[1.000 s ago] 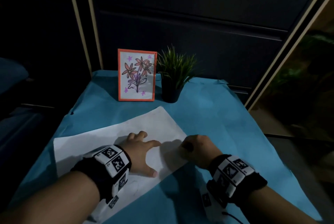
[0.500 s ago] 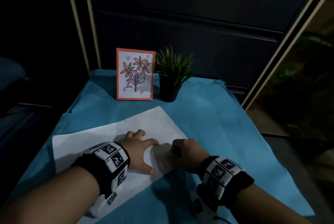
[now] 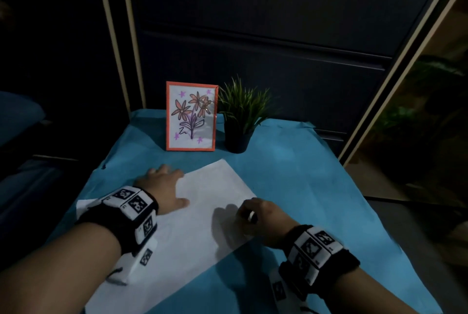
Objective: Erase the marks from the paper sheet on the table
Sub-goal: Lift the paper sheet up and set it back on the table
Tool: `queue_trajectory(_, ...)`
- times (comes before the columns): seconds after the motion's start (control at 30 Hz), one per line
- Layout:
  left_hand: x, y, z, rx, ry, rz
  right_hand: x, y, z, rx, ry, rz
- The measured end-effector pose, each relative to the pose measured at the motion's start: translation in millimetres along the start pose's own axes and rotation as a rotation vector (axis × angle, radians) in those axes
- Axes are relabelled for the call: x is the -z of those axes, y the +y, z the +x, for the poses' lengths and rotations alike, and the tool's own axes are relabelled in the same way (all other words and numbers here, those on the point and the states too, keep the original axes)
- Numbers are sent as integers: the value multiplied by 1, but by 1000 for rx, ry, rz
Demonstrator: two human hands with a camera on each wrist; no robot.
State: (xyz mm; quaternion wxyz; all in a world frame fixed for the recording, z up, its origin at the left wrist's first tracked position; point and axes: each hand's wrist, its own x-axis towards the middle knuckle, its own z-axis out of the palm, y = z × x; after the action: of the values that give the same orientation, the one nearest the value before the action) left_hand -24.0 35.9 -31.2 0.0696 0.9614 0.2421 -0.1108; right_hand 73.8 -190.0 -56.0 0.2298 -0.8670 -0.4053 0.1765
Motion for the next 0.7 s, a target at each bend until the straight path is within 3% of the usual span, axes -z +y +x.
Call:
queue_trajectory(0.1, -5, -15, 1, 136, -87, 51, -4, -6, 9, -42, -55, 24)
queue_trajectory(0.27, -14, -26, 5, 192, -94, -17, 6, 11, 14, -174, 200, 3)
queue_trajectory(0.4, -10, -26, 7, 220, -67, -48, 12, 25, 7, -190, 246, -20)
queue_trajectory(0.53, 1, -27, 3, 196, 109, -206, 8, 23, 1, -155, 253, -14)
queue_trajectory(0.7, 43, -16, -34, 31, 563, -406, 8, 7, 1, -75, 365, 38)
